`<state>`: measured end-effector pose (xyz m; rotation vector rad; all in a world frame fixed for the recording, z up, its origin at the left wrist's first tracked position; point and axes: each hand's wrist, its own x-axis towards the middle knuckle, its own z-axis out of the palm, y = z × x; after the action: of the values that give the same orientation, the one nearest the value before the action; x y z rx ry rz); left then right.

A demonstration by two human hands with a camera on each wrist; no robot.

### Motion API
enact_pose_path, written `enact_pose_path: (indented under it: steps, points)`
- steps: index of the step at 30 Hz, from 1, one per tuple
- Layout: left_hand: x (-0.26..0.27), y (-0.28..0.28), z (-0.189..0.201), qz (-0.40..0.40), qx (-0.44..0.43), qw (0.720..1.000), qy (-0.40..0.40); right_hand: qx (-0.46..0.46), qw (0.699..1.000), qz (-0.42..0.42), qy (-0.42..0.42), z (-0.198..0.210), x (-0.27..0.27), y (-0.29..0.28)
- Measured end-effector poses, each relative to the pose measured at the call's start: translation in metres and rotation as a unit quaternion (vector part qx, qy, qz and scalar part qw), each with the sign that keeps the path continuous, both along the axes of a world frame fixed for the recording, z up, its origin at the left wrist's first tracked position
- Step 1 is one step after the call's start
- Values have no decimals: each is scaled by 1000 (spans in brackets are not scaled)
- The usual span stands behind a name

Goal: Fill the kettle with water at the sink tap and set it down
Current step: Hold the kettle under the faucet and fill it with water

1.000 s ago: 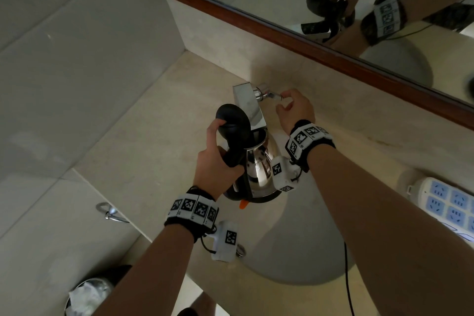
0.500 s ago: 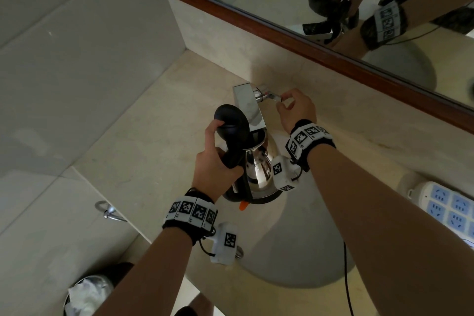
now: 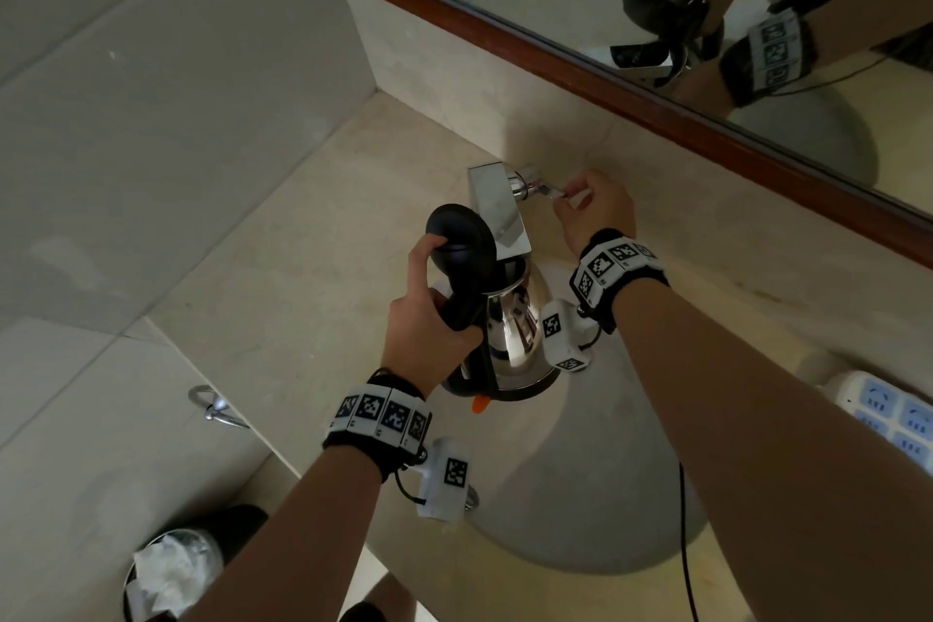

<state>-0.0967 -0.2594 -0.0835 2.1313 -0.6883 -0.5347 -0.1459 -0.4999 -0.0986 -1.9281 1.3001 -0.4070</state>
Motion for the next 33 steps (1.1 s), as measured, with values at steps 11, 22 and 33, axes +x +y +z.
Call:
enact_pose_path:
  steps: [11,22,33]
  points:
    - [2,1,-4,-12,12,1000,-5,8,1000,0,0,0,-1,0]
    - [5,5,-5,-8,12,1000,-15,26,1000,-12,12,2,0,-1]
    - [2,4,-8,-16,21,1000,-9,26,1000,-16,6,3,-2,-1]
